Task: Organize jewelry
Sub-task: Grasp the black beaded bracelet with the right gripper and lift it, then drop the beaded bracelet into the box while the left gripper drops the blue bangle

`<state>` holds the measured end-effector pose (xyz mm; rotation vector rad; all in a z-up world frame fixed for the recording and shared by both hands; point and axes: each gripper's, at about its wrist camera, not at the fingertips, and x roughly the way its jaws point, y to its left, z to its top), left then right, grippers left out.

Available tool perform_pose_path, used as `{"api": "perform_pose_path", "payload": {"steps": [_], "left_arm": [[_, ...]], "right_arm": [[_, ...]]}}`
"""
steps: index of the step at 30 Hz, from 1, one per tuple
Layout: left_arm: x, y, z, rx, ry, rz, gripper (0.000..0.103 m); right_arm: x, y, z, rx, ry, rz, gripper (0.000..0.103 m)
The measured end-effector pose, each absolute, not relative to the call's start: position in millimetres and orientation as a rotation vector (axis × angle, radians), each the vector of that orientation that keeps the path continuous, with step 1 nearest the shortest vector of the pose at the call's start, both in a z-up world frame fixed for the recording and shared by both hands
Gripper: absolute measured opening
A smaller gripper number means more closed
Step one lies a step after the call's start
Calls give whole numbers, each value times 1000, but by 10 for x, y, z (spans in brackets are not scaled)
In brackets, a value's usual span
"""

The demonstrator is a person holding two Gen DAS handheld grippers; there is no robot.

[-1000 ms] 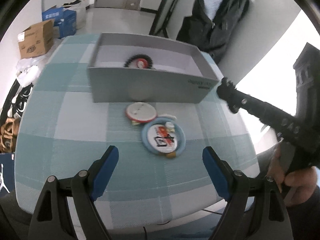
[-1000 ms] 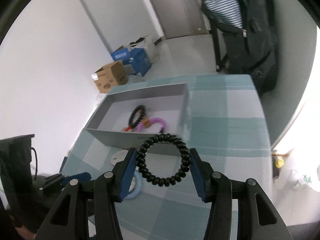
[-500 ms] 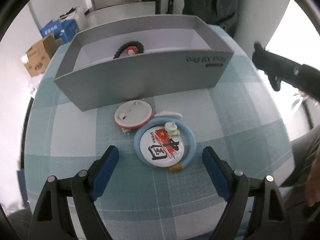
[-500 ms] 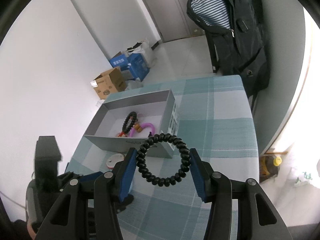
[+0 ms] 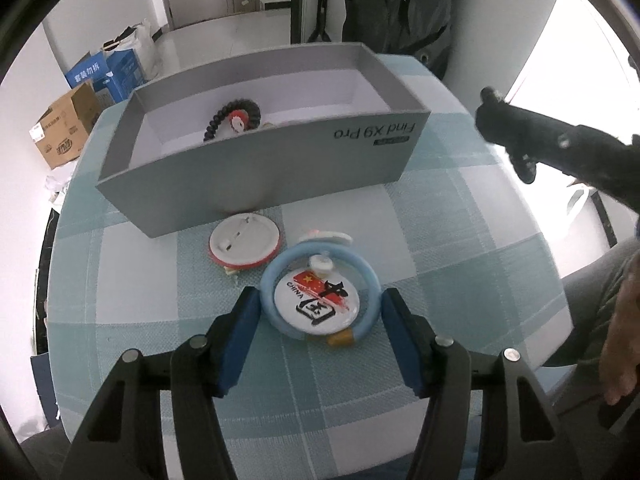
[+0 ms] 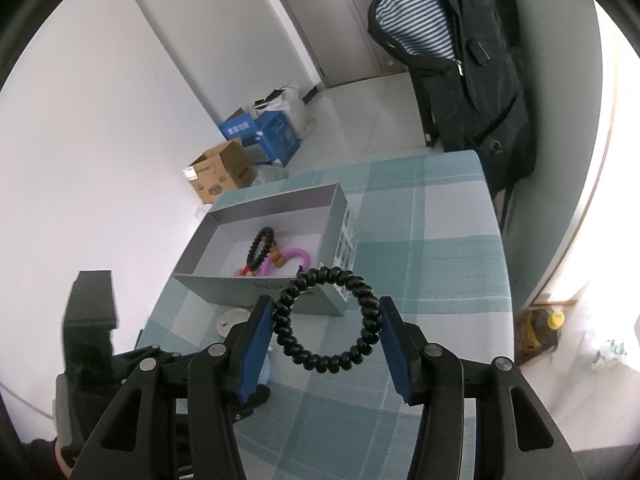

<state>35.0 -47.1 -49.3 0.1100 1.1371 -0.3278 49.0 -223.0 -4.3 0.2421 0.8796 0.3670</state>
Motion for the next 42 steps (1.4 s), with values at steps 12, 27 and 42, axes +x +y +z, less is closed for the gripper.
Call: {"api": "perform_pose_path", "payload": {"steps": [12, 27, 42], "left_arm": [[308, -393, -312, 34, 1083, -367, 57], [471, -132, 21, -64, 979, -386, 57], [1005, 122, 42, -131, 962, -378, 57]], "right_arm": [[483, -2177, -64, 235, 886, 369, 51], [522, -2006, -3, 256, 872, 437, 51], [993, -1702, 134, 259, 896, 489, 51]]}}
